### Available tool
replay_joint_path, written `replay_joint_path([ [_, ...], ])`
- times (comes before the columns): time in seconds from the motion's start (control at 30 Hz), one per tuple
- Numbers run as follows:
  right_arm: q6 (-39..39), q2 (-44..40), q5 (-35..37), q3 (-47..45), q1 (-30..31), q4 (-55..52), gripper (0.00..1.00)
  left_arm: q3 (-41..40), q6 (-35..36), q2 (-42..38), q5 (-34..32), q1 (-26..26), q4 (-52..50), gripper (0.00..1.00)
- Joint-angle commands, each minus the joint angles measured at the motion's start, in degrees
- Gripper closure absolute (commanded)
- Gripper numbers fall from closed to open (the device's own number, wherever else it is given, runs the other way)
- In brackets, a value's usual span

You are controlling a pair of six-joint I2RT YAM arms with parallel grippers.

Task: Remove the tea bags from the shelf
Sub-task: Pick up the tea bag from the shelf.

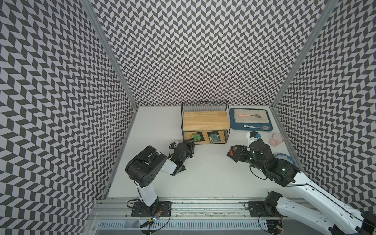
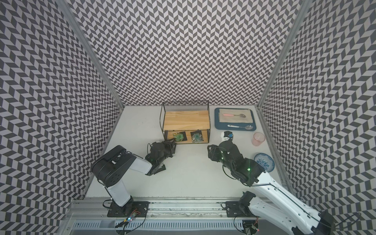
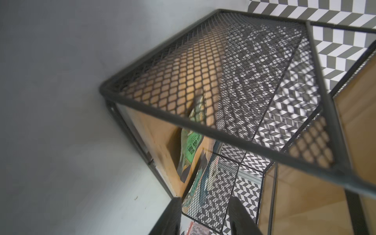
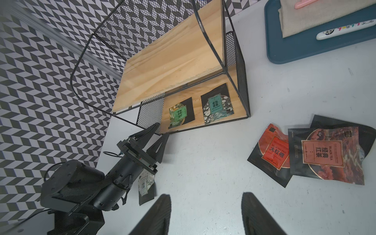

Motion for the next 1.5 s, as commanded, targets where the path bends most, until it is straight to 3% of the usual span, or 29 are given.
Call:
replay_joint_path([
  [0.0, -1.1, -0.7, -0.1, 0.2, -0.7, 0.6, 0.41, 0.8, 0.0, 1.1, -0.9, 0.5, 0.4, 0.58],
  [1.27, -2.6, -0.1, -2.5, -0.7, -4.4, 1.3, 0.41, 3.8, 0.2, 5.8, 1.5, 2.4, -0.6, 0.67],
  [1.47, -2.5, 0.0, -2.8, -0.9, -4.6, 1.3, 0.41, 4.1, 0.1, 7.4, 1.5, 2.4, 0.1, 0.75],
])
